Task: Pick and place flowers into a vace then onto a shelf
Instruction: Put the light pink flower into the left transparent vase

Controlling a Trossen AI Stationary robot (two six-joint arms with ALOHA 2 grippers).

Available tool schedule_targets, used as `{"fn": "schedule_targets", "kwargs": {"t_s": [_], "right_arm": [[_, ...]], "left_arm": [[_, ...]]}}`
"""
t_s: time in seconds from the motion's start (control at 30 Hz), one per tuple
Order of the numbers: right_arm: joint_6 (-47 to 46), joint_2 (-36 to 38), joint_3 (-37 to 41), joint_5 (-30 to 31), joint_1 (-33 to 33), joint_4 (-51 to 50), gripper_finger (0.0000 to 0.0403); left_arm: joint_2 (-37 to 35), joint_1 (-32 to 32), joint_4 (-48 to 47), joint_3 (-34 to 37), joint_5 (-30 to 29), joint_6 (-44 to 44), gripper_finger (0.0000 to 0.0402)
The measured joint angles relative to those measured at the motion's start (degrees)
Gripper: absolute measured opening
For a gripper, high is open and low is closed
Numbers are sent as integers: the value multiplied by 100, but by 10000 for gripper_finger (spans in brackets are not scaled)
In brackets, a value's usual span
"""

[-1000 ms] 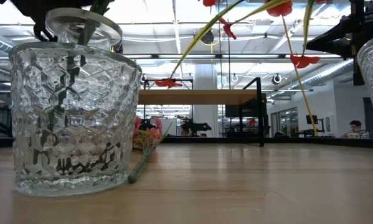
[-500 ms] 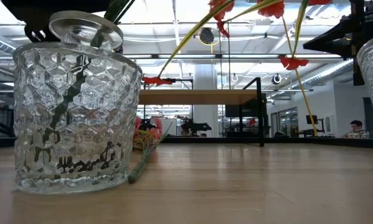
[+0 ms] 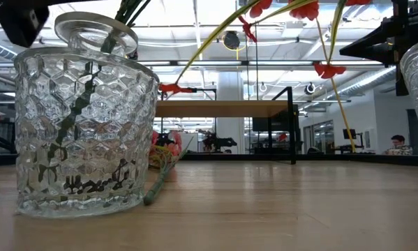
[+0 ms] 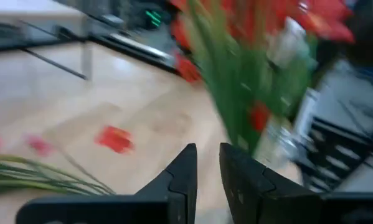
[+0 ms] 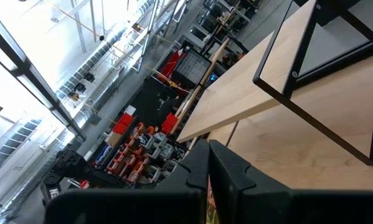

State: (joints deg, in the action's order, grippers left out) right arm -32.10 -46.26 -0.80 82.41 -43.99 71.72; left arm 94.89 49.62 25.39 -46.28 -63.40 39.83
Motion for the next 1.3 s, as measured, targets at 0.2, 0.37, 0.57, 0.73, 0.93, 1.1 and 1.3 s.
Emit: {"fn": "schedule_targets", "kwargs": {"t_s": [0.2,0.37,0.57,0.73,0.93,1.1,1.3], "right_arm": [[-2,1,1,0,1,0,4],[0,0,0,0,1,0,4],[-1,1,1,0,2,0,4],[0,2,2,0,2,0,4],[-1,0,1,0,1,0,4],[0,2,2,0,2,-2,4],[0,0,2,-1,2,-42,4]], "left_arm": [[-459,31,-833,0,-1386,1372,72],[-1000,-193,-1905,0,-1875,3188,72],[-1324,-809,-2457,0,-1288,4262,70],[-1325,-1573,-3001,-2,293,5339,29],[-1432,-2363,-3365,-16,2341,6343,16],[-1619,-2779,-4716,-271,3528,6838,31],[-1794,-3178,-5821,-387,4186,6385,33]]}}
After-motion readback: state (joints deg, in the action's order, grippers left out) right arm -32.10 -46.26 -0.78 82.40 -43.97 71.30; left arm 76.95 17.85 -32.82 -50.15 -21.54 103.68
